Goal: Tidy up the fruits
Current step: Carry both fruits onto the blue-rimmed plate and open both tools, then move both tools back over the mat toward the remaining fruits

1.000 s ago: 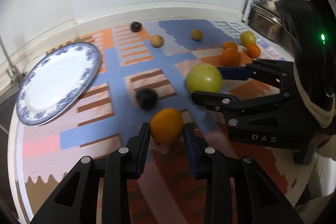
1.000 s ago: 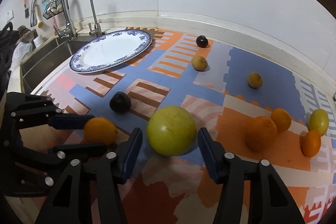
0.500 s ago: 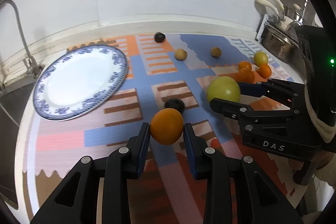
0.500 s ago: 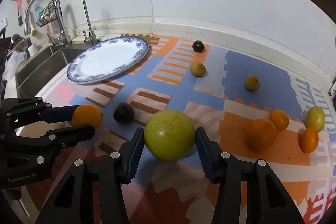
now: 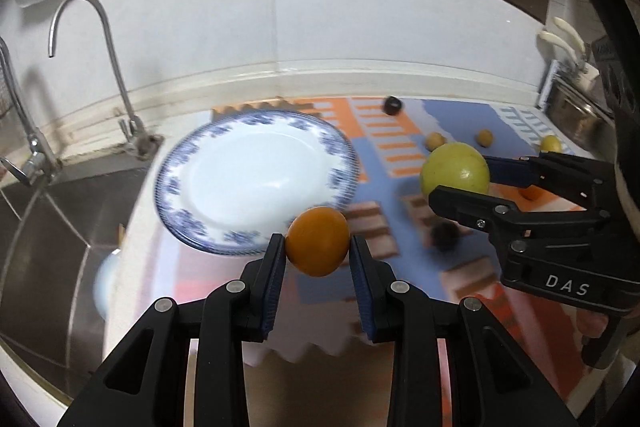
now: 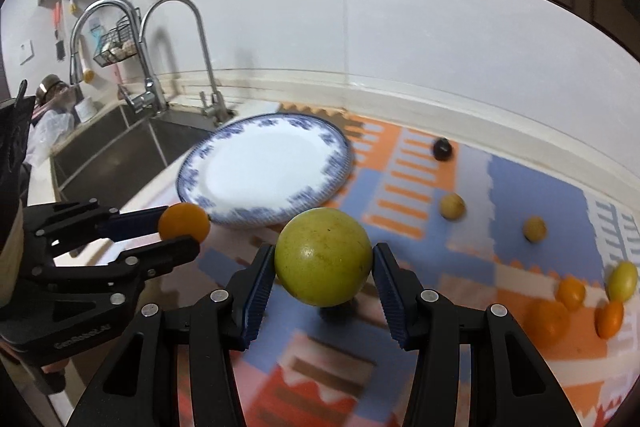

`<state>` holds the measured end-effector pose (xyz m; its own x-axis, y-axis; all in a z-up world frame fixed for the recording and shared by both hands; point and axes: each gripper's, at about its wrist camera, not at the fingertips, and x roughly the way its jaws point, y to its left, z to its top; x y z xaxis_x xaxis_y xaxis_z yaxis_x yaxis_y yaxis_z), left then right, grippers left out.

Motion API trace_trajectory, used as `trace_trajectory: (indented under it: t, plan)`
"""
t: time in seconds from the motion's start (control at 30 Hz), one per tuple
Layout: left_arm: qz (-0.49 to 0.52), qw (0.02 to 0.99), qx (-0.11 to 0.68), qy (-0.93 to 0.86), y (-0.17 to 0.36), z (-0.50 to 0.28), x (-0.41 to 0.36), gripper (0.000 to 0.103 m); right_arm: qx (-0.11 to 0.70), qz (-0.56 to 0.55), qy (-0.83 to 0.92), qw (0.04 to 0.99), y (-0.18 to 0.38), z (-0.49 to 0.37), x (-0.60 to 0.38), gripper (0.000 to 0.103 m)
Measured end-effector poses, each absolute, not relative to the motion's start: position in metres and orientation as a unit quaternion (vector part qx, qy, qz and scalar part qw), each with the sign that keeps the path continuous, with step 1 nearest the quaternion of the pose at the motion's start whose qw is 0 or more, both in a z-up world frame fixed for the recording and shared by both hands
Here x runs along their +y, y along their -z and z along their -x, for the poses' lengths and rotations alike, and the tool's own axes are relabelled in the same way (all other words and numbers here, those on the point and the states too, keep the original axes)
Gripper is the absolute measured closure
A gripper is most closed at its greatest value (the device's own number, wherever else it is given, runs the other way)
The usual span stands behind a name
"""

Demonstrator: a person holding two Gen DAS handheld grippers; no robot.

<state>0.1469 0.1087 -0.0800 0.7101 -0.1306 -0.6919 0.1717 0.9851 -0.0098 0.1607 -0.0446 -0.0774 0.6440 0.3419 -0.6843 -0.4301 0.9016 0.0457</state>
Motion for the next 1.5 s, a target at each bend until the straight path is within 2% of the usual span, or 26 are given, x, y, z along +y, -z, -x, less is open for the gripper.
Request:
trace_trajectory:
  t: [0.27, 0.6, 0.9, 1.03, 1.17, 1.27, 1.5]
  plan:
    - [-0.02, 0.919, 0.389, 0.063, 0.09, -0.179, 0.145, 0.071, 0.375, 0.074, -0.231, 0.894, 0.08, -0.197, 0.0, 0.052]
    - [0.016, 0.898, 0.434, 0.064, 0.108, -0.231, 0.169, 0.071, 0.439, 0.053, -0.229, 0.867, 0.105, -0.255, 0.03, 0.053]
    - [0.033, 0.883, 0.464, 0.06, 0.125, -0.25, 0.174, 0.071, 0.458, 0.062, -0.224, 0.858, 0.117, -0.27, 0.041, 0.052]
    - [0.032, 0.886, 0.459, 0.054, 0.122, -0.248, 0.175, 0.058, 0.458, 0.061, -0.225, 0.858, 0.117, -0.271, 0.041, 0.052]
    - [0.027, 0.893, 0.447, 0.041, 0.111, -0.238, 0.177, 0.051, 0.454, 0.049, -0.228, 0.86, 0.113, -0.269, 0.038, 0.052]
    - [0.022, 0.9, 0.434, 0.03, 0.099, -0.225, 0.175, 0.046, 0.442, 0.041, -0.216, 0.869, 0.102, -0.26, 0.03, 0.047]
    - [-0.007, 0.922, 0.386, 0.025, 0.063, -0.18, 0.146, 0.038, 0.416, 0.015, -0.183, 0.891, 0.074, -0.223, -0.005, 0.044]
